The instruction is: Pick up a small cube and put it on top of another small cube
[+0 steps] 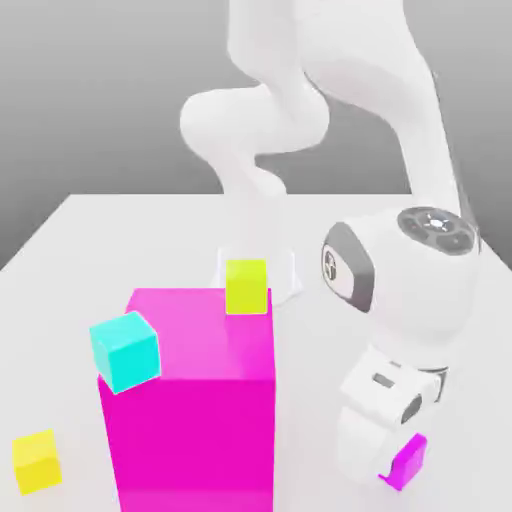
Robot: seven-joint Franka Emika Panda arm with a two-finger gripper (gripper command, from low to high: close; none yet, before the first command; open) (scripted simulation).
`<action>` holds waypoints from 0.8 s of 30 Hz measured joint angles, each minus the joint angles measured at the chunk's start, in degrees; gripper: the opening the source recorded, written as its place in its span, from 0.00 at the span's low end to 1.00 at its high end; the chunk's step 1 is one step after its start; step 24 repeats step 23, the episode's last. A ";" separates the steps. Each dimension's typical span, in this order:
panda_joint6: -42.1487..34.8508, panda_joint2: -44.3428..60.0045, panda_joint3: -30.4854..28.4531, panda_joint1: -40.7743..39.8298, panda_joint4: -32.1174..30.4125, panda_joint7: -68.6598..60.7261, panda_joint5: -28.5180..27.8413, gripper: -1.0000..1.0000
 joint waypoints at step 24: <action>-29.66 -20.19 -12.86 -20.10 9.29 4.64 2.73 1.00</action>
